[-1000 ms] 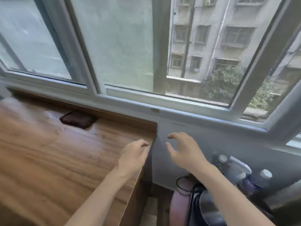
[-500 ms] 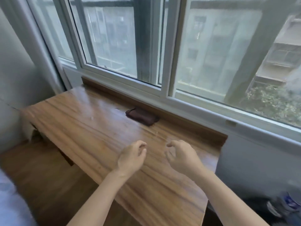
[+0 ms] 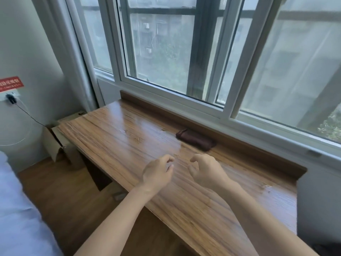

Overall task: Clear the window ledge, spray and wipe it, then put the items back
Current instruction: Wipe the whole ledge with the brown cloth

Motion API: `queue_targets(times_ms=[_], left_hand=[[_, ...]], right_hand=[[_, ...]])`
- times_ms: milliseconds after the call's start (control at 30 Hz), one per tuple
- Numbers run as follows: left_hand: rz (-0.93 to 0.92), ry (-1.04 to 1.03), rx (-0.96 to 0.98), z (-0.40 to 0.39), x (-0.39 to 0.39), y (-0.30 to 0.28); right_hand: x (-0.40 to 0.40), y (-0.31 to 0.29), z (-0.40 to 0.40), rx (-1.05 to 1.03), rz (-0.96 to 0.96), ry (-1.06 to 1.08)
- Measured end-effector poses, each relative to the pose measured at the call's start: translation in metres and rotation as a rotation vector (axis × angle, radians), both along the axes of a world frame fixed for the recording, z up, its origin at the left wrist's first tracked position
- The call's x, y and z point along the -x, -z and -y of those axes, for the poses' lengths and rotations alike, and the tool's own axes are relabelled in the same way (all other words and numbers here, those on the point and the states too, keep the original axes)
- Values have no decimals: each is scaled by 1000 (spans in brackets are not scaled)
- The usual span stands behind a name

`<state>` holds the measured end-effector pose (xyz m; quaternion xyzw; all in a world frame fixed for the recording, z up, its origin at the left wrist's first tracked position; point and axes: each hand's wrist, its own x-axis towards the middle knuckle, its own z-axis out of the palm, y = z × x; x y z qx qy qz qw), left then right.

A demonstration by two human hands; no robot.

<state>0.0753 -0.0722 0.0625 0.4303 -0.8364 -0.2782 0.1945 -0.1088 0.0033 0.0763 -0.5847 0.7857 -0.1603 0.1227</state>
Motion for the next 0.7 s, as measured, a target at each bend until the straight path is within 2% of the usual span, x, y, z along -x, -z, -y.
queue_targets(times_ms=[400, 700], left_hand=[[31, 45, -35, 109, 4, 8], [58, 183, -62, 234, 30, 20]], right_hand=[[11, 36, 112, 0, 4, 78], [80, 85, 213, -88, -96, 318]])
